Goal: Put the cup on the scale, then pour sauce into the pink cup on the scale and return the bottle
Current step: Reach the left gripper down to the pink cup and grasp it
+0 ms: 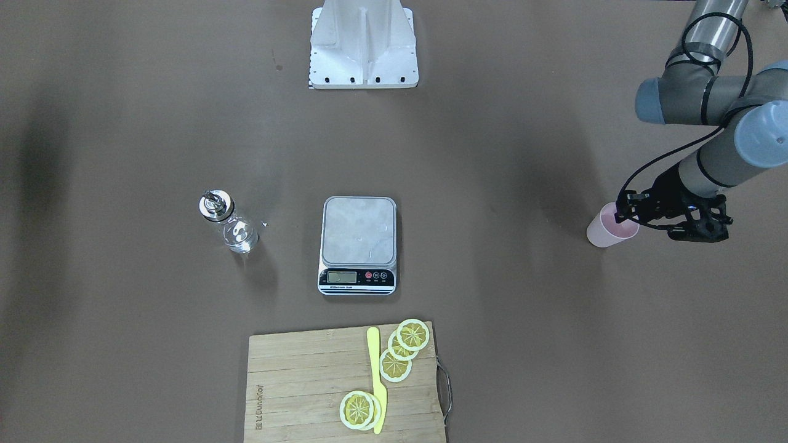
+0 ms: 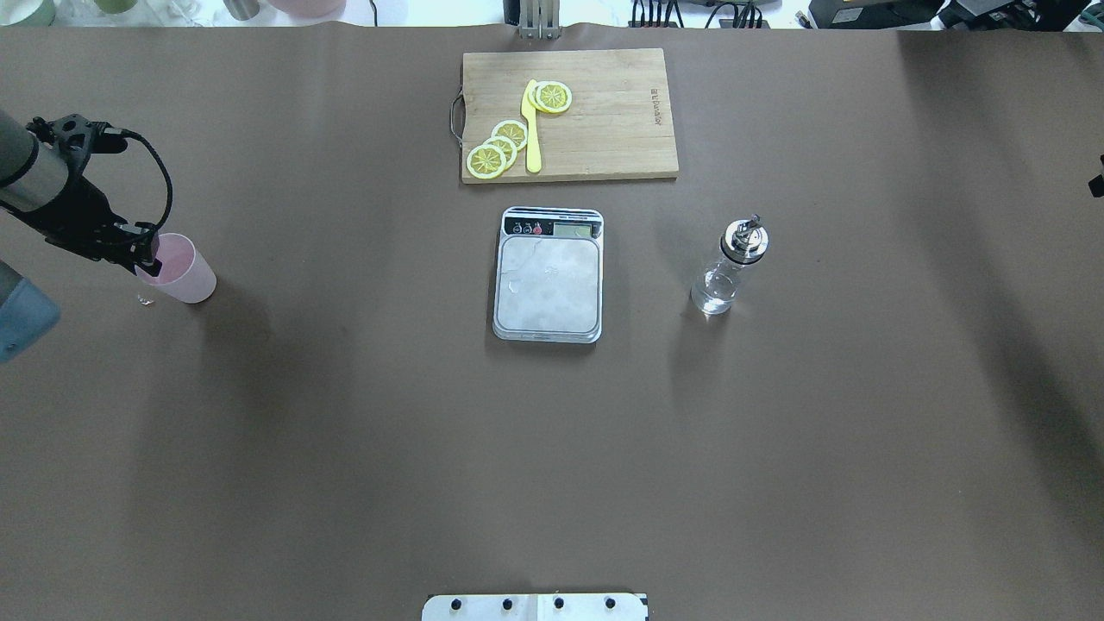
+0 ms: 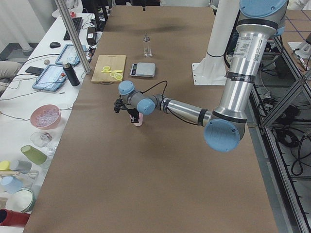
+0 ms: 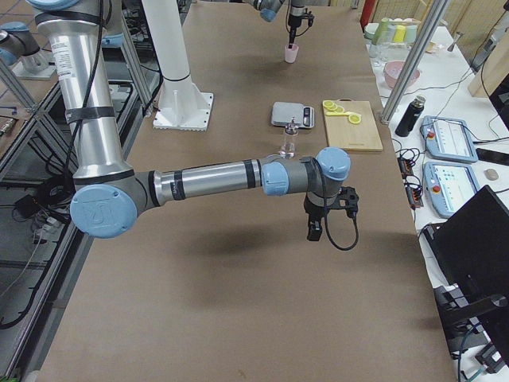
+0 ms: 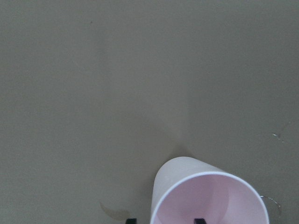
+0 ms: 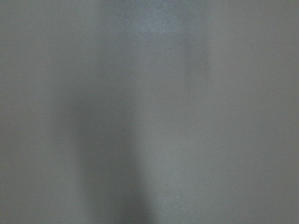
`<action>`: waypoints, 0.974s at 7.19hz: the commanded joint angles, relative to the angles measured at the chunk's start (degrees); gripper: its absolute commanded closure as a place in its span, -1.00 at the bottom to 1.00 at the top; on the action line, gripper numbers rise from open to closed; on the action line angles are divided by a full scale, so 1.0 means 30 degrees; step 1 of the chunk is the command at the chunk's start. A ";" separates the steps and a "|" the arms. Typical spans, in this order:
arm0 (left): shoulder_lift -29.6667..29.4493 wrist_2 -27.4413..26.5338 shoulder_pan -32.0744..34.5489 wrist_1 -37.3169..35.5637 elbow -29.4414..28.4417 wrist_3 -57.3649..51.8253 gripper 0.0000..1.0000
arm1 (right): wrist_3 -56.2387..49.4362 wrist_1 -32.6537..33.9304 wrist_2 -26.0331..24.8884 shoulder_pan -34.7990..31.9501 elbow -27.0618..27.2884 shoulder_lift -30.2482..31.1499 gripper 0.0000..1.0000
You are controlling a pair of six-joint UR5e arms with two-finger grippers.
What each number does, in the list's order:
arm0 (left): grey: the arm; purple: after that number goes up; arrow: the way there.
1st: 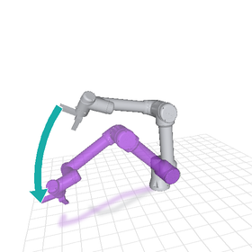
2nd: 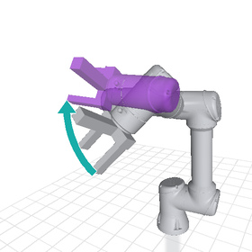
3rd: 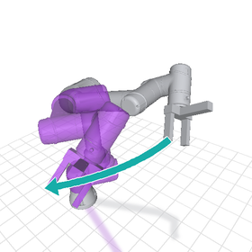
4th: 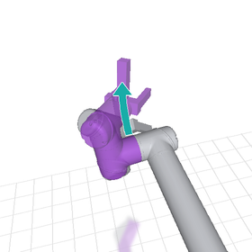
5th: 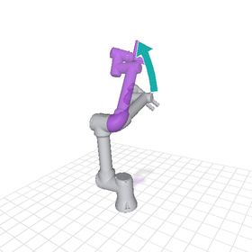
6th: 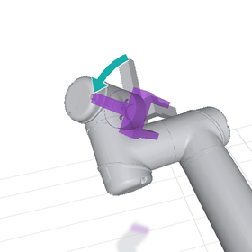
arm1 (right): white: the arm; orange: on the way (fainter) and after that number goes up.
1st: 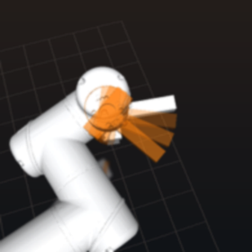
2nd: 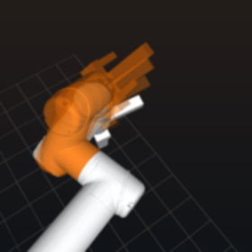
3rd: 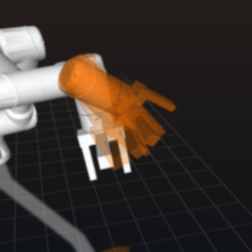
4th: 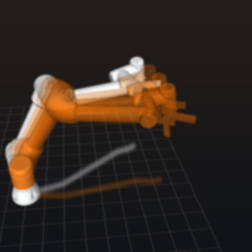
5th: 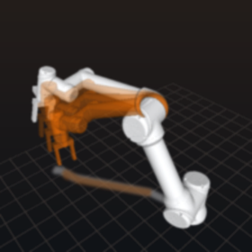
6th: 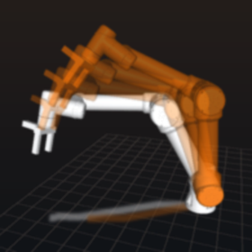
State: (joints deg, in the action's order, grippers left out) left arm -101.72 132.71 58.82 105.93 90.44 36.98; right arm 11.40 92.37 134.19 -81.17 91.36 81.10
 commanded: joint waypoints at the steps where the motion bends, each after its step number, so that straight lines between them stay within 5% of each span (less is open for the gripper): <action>1: -0.0020 0.0001 -0.0007 0.0053 -0.0002 0.0008 1.00 | 0.0010 -0.0029 -0.0023 0.0016 -0.0013 -0.0022 -1.00; 3: -0.0486 -0.0028 -0.0007 -0.0179 0.0580 0.0298 1.00 | 0.0010 0.0029 -0.0023 0.0016 -0.0013 -0.0022 -1.00; 5: -0.2411 -0.0087 -0.0007 -0.0792 0.0993 0.4412 1.00 | -0.0019 0.0030 0.0006 0.0016 -0.0071 0.0037 -1.00; 7: -0.5250 -0.0086 -0.0820 -0.6242 0.2596 0.5339 1.00 | -0.0019 0.0088 0.0006 0.0016 -0.0159 0.0066 -1.00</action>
State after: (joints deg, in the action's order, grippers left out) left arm -112.13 132.50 58.14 97.19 95.25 50.94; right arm 11.35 92.55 134.21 -81.12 91.04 81.23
